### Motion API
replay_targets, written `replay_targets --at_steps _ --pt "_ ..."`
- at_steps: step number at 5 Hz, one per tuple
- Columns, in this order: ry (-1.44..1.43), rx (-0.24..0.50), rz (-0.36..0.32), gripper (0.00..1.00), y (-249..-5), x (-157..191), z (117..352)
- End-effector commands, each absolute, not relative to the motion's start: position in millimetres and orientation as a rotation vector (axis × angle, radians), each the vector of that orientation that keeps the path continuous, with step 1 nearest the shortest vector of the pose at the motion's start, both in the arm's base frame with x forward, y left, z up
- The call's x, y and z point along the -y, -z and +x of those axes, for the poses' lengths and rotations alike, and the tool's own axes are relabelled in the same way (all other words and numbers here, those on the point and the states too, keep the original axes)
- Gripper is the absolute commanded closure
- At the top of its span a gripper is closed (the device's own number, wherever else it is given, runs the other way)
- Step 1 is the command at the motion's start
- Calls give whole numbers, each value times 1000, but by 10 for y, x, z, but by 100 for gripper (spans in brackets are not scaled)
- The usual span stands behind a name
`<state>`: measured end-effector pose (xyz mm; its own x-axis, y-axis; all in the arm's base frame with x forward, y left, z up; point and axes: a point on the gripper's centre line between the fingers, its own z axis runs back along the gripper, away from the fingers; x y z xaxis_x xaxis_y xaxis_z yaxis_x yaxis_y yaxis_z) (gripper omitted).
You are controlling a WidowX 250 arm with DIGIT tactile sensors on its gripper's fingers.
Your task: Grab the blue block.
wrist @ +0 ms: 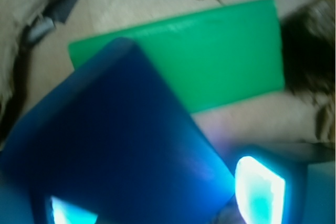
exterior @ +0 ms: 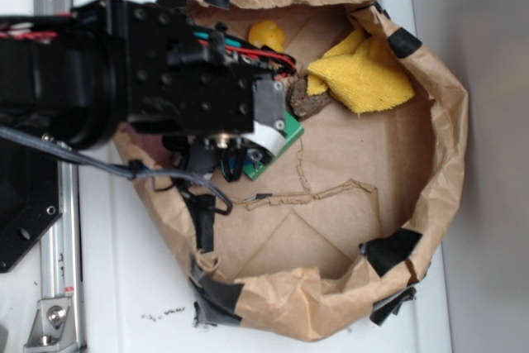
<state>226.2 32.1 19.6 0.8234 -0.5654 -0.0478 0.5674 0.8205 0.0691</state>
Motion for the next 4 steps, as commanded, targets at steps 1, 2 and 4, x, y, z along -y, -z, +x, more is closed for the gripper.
replay_targets --at_steps 1,2,4 --pt "645 18 94 30 -164 -133 2476" --pt "639 6 112 100 -132 -126 2473" --pt "598 62 139 100 -436 -198 2453"
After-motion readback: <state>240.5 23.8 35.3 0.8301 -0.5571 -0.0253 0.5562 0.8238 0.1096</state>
